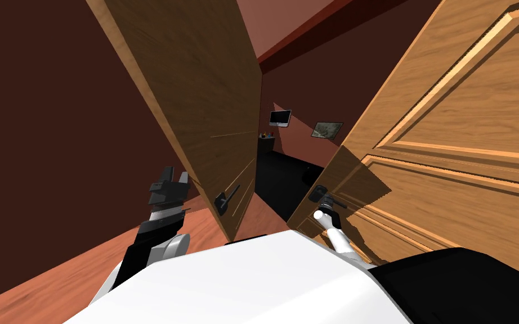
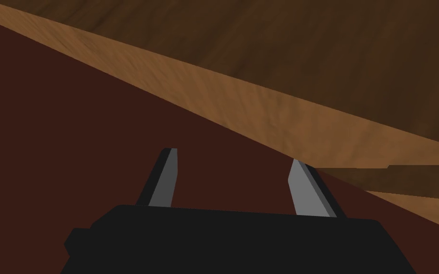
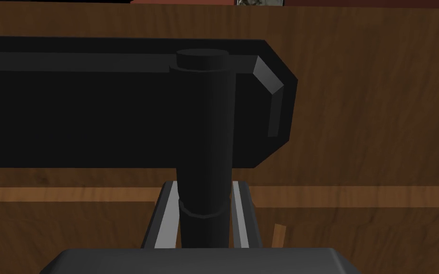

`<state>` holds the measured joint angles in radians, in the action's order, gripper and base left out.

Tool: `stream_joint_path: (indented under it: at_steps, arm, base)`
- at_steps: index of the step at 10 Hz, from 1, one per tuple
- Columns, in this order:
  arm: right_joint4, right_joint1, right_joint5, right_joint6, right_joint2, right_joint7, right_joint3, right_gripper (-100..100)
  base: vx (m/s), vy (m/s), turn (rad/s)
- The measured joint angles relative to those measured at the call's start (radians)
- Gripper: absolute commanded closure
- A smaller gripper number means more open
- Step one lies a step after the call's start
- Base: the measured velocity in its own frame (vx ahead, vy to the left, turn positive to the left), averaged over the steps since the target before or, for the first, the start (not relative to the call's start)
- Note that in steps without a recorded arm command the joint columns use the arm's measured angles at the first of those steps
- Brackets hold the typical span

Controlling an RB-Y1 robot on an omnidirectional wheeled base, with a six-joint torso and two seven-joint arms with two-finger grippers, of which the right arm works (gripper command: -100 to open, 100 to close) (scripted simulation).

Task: Pull the door open

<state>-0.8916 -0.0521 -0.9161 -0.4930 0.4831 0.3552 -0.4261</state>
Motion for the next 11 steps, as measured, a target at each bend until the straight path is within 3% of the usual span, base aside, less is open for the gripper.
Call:
stream_joint_path:
  at_steps: [2, 4, 6, 9, 10, 11]
  arm:
    - [0.000, 0.000, 0.000, 0.000, 0.000, 0.000, 0.000, 100]
    - [-0.012, 0.000, 0.004, 0.003, 0.000, 0.000, 0.003, 100]
    - [-0.014, 0.010, 0.015, 0.006, 0.004, -0.013, 0.022, 100]
    - [-0.044, 0.010, 0.034, 0.028, -0.006, -0.020, 0.048, 100]
    - [-0.038, 0.017, 0.043, 0.030, 0.001, -0.031, 0.065, 100]
    - [-0.058, 0.010, 0.048, 0.037, -0.010, -0.031, 0.070, 100]
  base:
    - [0.000, 0.000, 0.000]
    - [-0.177, 0.032, 0.045]
    - [-0.192, 0.062, 0.042]
    - [-0.218, 0.068, 0.043]
    - [-0.213, 0.011, 0.046]
    - [-0.243, 0.019, 0.059]
